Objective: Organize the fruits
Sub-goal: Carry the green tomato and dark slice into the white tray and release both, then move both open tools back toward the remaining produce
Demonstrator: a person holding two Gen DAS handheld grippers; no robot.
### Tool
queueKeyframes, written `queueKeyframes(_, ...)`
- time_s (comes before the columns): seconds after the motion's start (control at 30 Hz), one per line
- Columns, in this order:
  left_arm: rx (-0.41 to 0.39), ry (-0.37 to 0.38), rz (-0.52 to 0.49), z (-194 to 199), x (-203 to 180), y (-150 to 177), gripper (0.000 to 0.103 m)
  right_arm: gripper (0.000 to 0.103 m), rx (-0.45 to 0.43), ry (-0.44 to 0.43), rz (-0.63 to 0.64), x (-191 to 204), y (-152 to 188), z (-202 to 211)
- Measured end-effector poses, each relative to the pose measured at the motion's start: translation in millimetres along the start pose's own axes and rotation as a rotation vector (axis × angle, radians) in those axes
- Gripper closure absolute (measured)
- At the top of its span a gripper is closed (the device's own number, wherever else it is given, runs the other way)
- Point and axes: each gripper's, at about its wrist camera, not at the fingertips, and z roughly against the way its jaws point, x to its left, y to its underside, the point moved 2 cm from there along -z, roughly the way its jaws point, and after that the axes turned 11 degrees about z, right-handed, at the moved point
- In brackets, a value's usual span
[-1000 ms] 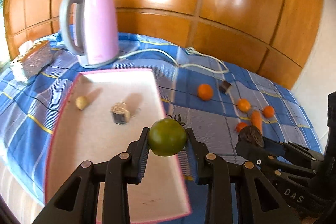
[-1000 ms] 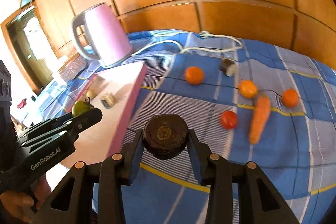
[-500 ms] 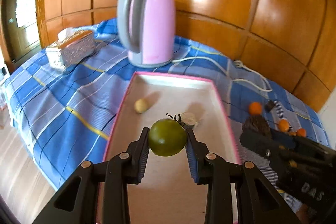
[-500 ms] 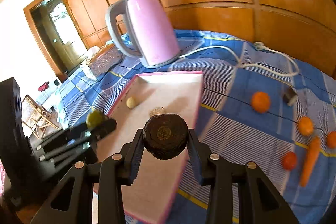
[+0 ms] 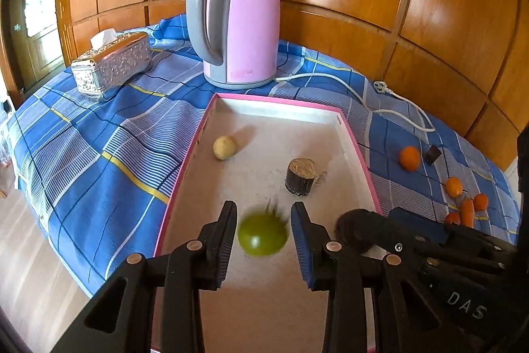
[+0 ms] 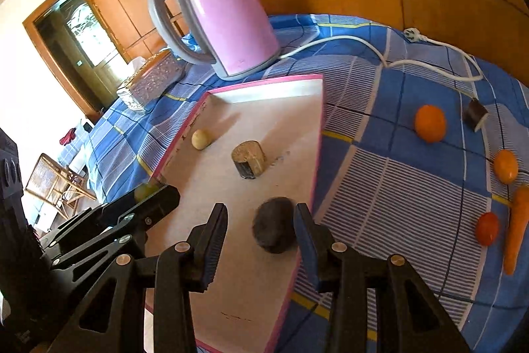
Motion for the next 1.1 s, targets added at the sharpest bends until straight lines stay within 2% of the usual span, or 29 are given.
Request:
queueKeyframes(0.27, -0.013, 0.013, -0.023, 6.7, -7.3, 1.2, 0.061, 0.061, -0.008, 0.013, -0.052, -9.3, 9.6, 9.3)
queueKeyframes(0.43, -0.02, 0.015, -0.009, 11.8, -9.6, 1.7, 0.047, 0.061, -0.017, 0.032, -0.077, -16.7, 15.5, 19.1)
queueKeyframes(0.7, -0.026, 0.054, -0.056, 19.7, -25.5, 5.2, 0.047, 0.061, -0.029, 0.098, -0.124, -39.0, 30.8, 38.4)
queueKeyframes(1.1, 0.003, 0.139, -0.163, 23.7, -69.6, 23.0, 0.048, 0.061, -0.041, 0.233, -0.293, -104.6, 70.7, 75.8)
